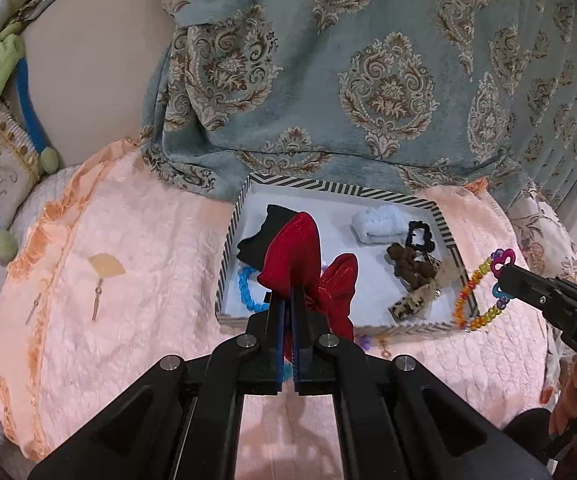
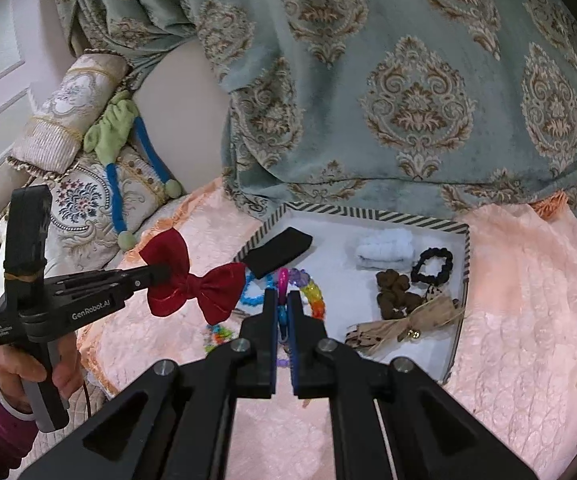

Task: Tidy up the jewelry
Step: 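Lower the red bow into the tray with the left gripper while the right lowers the orange bracelet, then lift both grippers from the tray and move them to the remaining bracelets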

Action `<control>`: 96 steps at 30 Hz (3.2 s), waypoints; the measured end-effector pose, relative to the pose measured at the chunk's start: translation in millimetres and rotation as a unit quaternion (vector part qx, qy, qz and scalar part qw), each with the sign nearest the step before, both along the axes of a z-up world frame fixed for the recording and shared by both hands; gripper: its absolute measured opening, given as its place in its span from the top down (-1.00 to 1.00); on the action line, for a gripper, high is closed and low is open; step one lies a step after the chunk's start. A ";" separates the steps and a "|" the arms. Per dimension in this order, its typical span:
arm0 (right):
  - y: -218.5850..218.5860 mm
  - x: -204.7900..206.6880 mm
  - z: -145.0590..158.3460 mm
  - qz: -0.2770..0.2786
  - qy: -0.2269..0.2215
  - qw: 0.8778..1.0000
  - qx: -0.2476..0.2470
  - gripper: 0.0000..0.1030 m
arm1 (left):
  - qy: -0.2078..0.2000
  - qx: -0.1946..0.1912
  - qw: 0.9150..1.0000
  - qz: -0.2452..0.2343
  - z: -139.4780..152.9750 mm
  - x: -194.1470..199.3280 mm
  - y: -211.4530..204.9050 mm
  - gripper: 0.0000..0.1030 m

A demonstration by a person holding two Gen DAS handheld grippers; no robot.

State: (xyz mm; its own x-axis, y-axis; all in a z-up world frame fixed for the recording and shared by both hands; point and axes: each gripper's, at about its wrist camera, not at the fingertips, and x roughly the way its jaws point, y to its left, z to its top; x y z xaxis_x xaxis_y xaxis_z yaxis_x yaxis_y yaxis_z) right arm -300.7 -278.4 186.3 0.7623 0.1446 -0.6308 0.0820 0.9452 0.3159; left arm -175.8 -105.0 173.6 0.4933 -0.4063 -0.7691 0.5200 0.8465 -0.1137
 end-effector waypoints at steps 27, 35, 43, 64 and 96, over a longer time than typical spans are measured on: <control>-34.8 95.0 -97.2 -0.005 0.060 0.996 0.069 0.92 | 0.068 0.008 0.998 0.000 -71.3 112.0 -104.9 1.00; -58.2 103.9 -114.9 -0.054 0.089 0.994 0.040 0.92 | 0.076 0.020 0.997 -0.006 -93.5 125.6 -125.0 1.00; -58.7 112.0 -128.2 -0.051 0.111 0.992 0.039 0.92 | 0.084 0.029 0.996 -0.007 -105.3 136.6 -132.6 1.00; -77.2 100.0 -122.1 -0.083 0.103 0.989 0.072 0.34 | 0.088 0.050 0.995 -0.002 -104.3 127.3 -118.5 0.83; -4.5 36.2 -73.1 -0.022 0.063 0.997 0.034 0.33 | 0.024 0.054 0.998 0.028 -29.2 22.1 14.1 0.81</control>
